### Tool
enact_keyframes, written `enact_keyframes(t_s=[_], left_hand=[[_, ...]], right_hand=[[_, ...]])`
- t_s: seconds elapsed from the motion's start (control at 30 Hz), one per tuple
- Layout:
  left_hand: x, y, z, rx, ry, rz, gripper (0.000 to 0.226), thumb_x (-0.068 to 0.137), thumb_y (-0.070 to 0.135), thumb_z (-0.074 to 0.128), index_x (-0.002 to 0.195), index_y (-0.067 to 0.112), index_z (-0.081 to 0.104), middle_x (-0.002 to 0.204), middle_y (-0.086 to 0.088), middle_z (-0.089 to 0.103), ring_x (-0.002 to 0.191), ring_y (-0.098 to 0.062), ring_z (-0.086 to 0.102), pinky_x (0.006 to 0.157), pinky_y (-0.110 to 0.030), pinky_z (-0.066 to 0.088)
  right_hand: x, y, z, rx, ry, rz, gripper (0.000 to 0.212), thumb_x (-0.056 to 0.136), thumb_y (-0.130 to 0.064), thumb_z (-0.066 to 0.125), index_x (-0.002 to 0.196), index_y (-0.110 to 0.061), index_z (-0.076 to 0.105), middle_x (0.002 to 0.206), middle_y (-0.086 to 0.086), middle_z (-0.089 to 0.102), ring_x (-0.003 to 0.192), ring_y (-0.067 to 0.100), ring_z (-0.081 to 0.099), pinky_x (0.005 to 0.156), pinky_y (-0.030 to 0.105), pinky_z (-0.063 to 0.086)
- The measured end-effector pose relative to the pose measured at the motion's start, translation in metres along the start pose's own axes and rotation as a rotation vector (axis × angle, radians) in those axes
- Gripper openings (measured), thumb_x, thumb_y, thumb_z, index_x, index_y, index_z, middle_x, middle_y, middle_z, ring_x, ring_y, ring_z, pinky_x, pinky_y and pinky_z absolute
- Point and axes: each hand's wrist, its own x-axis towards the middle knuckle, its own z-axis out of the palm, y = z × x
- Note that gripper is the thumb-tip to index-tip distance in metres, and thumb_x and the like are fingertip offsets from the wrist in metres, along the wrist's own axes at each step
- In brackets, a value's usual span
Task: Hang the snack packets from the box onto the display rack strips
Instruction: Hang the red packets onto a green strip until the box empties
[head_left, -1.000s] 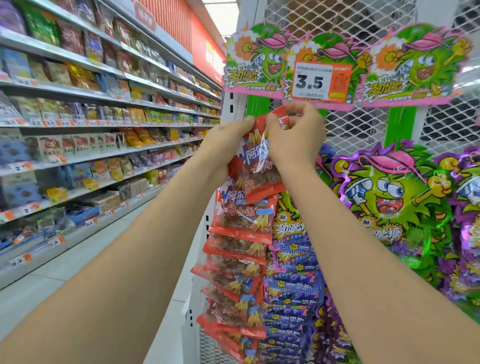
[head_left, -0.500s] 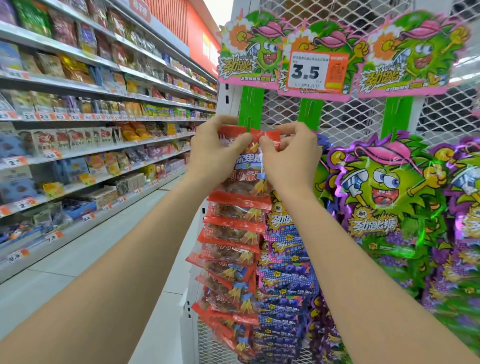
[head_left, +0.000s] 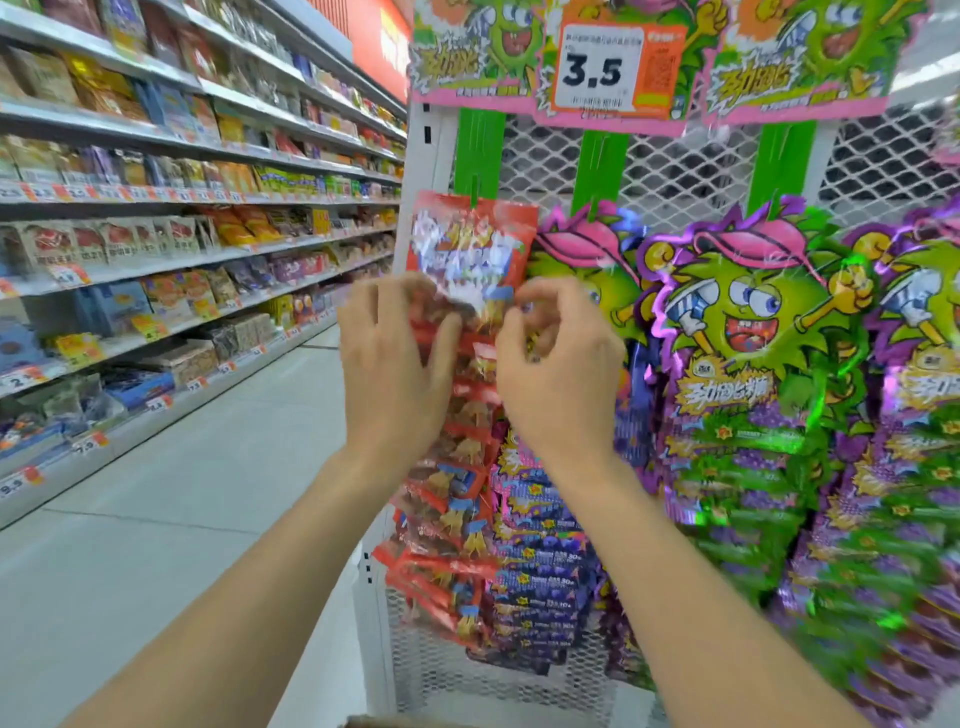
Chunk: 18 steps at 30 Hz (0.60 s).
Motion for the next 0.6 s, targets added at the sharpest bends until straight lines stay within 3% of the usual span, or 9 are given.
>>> enact_keyframes(t_s=[0.1, 0.2, 0.27, 0.33, 0.4, 0.5, 0.6], left_hand=[[-0.094, -0.014, -0.012, -0.062, -0.192, -0.01, 0.013, 0.098, 0.021, 0.069, 0.106, 0.023, 0.059, 0.1, 0.011, 0.057, 0.09, -0.017, 0.058, 0.077, -0.032, 0.047], [-0.192, -0.044, -0.018, -0.106, -0.717, -0.16, 0.013, 0.092, 0.02, 0.069, 0.092, 0.029, 0.06, 0.075, 0.013, 0.064, 0.068, -0.007, 0.059, 0.066, -0.033, 0.049], [-0.247, -0.065, -0.018, -0.073, -1.143, -0.238, 0.005, 0.087, 0.026, 0.063, 0.089, 0.031, 0.065, 0.075, 0.012, 0.068, 0.069, -0.007, 0.063, 0.069, -0.032, 0.052], [-0.293, -0.083, -0.014, 0.021, -1.44, -0.266, 0.017, 0.087, 0.028, 0.059, 0.096, 0.024, 0.073, 0.083, 0.011, 0.07, 0.076, -0.012, 0.066, 0.069, -0.031, 0.051], [-0.336, -0.104, -0.009, 0.172, -1.656, -0.303, 0.017, 0.097, 0.025, 0.061, 0.106, 0.017, 0.073, 0.089, 0.009, 0.069, 0.079, -0.015, 0.067, 0.062, -0.027, 0.042], [-0.399, -0.137, -0.002, 0.242, -1.724, -0.488, 0.023, 0.095, 0.029, 0.068, 0.113, 0.018, 0.076, 0.114, 0.001, 0.076, 0.108, -0.021, 0.072, 0.084, -0.027, 0.052], [-0.45, -0.152, 0.015, 0.288, -1.651, -0.66, 0.026, 0.093, 0.025, 0.069, 0.116, 0.013, 0.075, 0.118, -0.008, 0.076, 0.113, -0.029, 0.071, 0.091, -0.031, 0.052]], right_hand=[[-0.096, 0.019, -0.021, 0.109, -0.135, 0.136, 0.011, 0.091, -0.014, 0.06, 0.087, -0.019, 0.068, 0.064, -0.009, 0.061, 0.056, 0.01, 0.056, 0.056, 0.03, 0.045], [-0.204, 0.056, -0.035, -0.049, -0.379, 0.452, 0.015, 0.086, -0.025, 0.056, 0.079, -0.023, 0.068, 0.057, -0.006, 0.062, 0.055, 0.016, 0.06, 0.058, 0.034, 0.048], [-0.265, 0.086, -0.041, -0.264, -0.756, 0.669, 0.018, 0.087, -0.029, 0.056, 0.081, -0.023, 0.072, 0.07, -0.003, 0.071, 0.075, 0.023, 0.07, 0.072, 0.037, 0.055], [-0.313, 0.114, -0.047, -0.355, -1.149, 0.8, 0.017, 0.088, -0.025, 0.059, 0.079, -0.02, 0.072, 0.088, 0.005, 0.077, 0.093, 0.03, 0.072, 0.083, 0.038, 0.057], [-0.348, 0.134, -0.056, -0.382, -1.394, 0.913, 0.014, 0.088, -0.024, 0.062, 0.08, -0.02, 0.072, 0.099, 0.008, 0.077, 0.102, 0.031, 0.072, 0.093, 0.04, 0.058], [-0.397, 0.159, -0.065, -0.44, -1.557, 0.986, 0.021, 0.088, -0.028, 0.062, 0.093, -0.014, 0.075, 0.102, 0.011, 0.076, 0.1, 0.033, 0.073, 0.091, 0.041, 0.06], [-0.44, 0.174, -0.072, -0.435, -1.661, 1.057, 0.017, 0.091, -0.028, 0.059, 0.082, -0.014, 0.06, 0.093, 0.008, 0.065, 0.109, 0.035, 0.069, 0.079, 0.029, 0.049]])
